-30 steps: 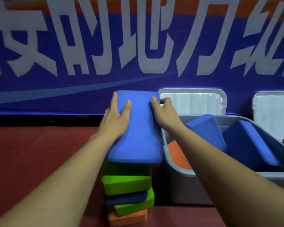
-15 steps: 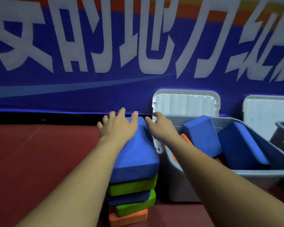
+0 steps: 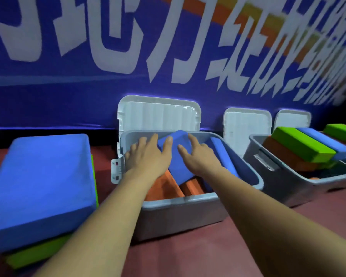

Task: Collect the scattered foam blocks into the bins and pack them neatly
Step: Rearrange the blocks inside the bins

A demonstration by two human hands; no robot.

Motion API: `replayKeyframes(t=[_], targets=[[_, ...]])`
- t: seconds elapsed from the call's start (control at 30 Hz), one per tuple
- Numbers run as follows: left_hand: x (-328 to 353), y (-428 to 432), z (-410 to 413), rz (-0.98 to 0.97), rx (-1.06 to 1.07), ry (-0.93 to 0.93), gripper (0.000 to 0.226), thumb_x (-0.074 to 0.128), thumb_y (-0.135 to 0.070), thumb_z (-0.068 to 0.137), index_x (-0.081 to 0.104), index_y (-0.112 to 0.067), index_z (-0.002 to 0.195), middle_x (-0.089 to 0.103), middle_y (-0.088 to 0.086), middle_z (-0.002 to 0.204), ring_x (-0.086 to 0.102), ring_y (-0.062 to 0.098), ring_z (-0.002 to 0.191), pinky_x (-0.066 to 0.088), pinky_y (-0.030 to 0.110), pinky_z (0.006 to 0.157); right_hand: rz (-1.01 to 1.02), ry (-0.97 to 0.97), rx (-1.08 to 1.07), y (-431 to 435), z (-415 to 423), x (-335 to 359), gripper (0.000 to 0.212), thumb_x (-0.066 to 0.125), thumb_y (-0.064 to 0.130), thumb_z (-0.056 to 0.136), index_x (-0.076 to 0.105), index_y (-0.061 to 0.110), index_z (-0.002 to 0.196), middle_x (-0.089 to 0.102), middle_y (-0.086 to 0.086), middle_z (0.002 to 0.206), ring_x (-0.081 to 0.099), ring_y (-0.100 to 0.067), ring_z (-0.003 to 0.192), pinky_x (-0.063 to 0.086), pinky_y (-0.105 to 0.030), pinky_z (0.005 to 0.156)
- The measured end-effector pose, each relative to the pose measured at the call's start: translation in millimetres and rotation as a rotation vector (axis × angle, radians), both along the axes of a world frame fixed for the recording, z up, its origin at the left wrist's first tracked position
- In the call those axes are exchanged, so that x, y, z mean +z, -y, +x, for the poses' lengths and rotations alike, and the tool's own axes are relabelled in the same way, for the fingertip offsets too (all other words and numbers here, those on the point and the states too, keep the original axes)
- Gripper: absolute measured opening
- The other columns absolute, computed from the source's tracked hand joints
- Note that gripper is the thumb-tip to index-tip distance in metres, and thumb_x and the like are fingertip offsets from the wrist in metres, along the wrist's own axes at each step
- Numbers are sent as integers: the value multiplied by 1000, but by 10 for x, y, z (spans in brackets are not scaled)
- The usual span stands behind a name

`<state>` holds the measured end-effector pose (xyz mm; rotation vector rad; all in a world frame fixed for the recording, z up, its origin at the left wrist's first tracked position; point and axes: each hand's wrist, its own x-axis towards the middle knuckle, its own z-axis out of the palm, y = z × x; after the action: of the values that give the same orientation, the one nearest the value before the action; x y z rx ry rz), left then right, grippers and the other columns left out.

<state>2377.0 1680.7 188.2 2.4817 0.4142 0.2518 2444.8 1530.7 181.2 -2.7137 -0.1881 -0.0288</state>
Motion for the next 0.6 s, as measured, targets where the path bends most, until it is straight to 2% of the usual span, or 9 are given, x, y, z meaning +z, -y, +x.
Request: replayKeyframes(t=[0.2, 0.37, 0.47, 0.53, 0.6], targets=[[-539, 227, 449, 43, 46, -169, 77, 17, -75, 95, 27, -32, 158, 33, 12, 160, 33, 36, 145, 25, 50, 115, 50, -97, -21, 421, 706, -381, 76, 33, 65, 100, 10, 28, 162, 42, -27, 150, 40, -43, 138, 37, -52, 111], [-827, 474, 779, 102, 82, -259, 77, 18, -75, 95, 22, -33, 159, 32, 14, 159, 35, 37, 143, 28, 49, 115, 112, -186, 21, 387, 1086, -724, 78, 34, 63, 101, 6, 23, 162, 28, -25, 157, 31, -43, 142, 34, -53, 109], [-846, 548, 952, 11, 136, -278, 73, 21, -76, 94, 30, -33, 154, 37, 18, 155, 37, 38, 142, 30, 49, 115, 138, -227, 79, 341, 1254, -838, 81, 34, 64, 101, 3, 21, 163, 23, -24, 161, 27, -42, 145, 31, -54, 112], [-806, 551, 985, -77, 190, -257, 74, 23, -75, 95, 27, -34, 156, 34, 19, 157, 34, 37, 145, 27, 47, 117, 136, -290, 115, 314, 1298, -921, 82, 34, 65, 101, 6, 18, 162, 28, -25, 159, 30, -43, 144, 30, -53, 114], [-835, 536, 902, -64, 205, -290, 74, 22, -77, 94, 16, -40, 159, 25, 14, 162, 29, 35, 148, 24, 48, 119, 144, -384, 168, 261, 1291, -985, 82, 33, 63, 102, 8, 14, 162, 37, -25, 156, 37, -43, 141, 32, -50, 115]])
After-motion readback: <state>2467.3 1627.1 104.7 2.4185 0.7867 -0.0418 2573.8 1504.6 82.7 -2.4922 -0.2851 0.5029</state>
